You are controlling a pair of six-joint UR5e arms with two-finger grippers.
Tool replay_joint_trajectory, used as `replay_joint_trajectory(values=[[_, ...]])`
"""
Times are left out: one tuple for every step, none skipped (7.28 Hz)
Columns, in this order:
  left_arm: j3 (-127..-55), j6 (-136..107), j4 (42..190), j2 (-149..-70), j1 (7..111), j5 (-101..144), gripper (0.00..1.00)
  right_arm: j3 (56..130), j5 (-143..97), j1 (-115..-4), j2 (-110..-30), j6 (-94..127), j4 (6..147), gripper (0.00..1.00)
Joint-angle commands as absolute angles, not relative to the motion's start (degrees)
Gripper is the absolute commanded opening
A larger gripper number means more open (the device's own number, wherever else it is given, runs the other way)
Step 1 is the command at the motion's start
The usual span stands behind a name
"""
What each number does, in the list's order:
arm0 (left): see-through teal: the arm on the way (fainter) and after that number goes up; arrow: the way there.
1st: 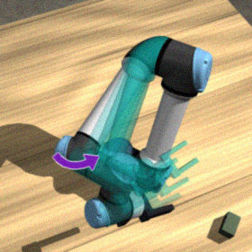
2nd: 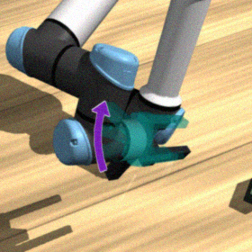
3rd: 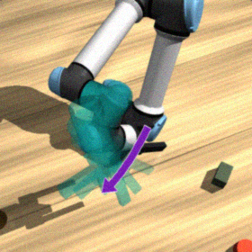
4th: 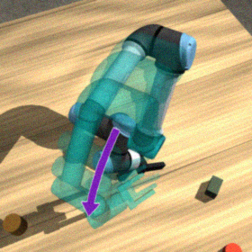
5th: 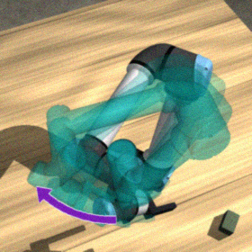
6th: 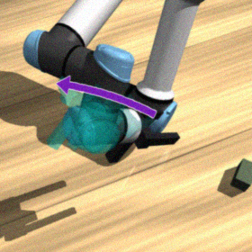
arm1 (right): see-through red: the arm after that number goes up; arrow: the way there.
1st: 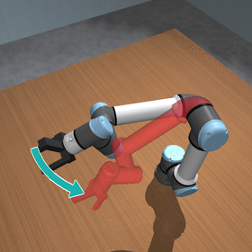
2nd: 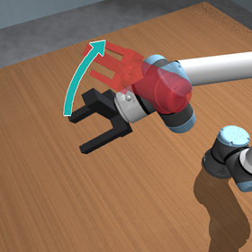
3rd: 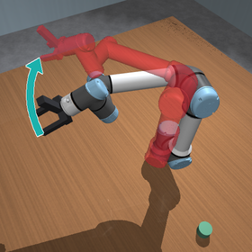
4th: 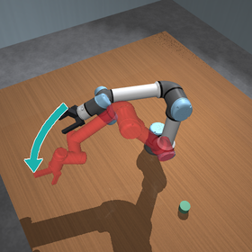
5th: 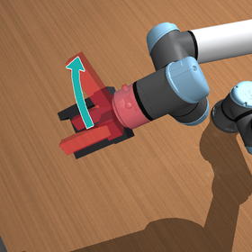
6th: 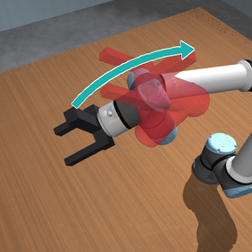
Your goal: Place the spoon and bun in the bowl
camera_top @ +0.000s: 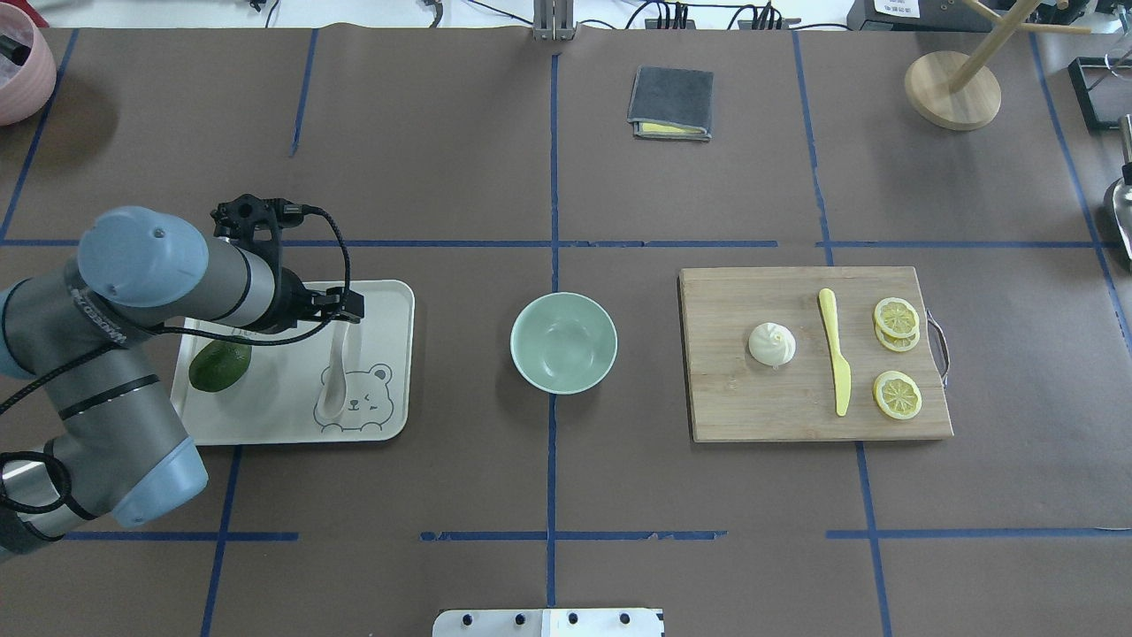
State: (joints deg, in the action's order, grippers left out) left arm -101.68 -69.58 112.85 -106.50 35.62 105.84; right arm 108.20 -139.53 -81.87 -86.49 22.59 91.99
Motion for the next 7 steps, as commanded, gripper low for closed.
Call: replay_joint_trajectory(values=[[-98.9, -71.0, 112.9, -108.2, 32.6, 102.7, 0.75, 109.1, -139.6, -81.1, -86.5, 23.6, 92.0, 1.00], [-98.8, -71.0, 112.9, -107.9, 32.3, 101.8, 0.69, 109.1, -139.6, -81.0, -86.4, 23.6, 92.0, 1.00], [-98.8, -70.7, 112.9, -107.4, 32.3, 101.8, 0.65, 109.1, -139.6, -80.9, -86.5, 23.7, 92.0, 1.00], [-98.8, -70.5, 112.9, -107.2, 32.3, 101.8, 0.62, 109.2, -139.6, -80.9, -86.4, 24.3, 92.0, 1.00], [-98.9, -70.4, 112.8, -107.2, 32.3, 101.8, 0.59, 109.2, -139.6, -80.7, -86.4, 24.4, 92.0, 1.00], [-99.0, -70.4, 112.7, -107.2, 32.3, 101.7, 0.56, 109.2, -139.6, -80.6, -86.4, 24.5, 92.0, 1.00], [-99.0, -70.4, 112.6, -107.3, 32.3, 101.7, 0.47, 109.2, -139.6, -80.6, -86.4, 24.5, 92.0, 1.00]])
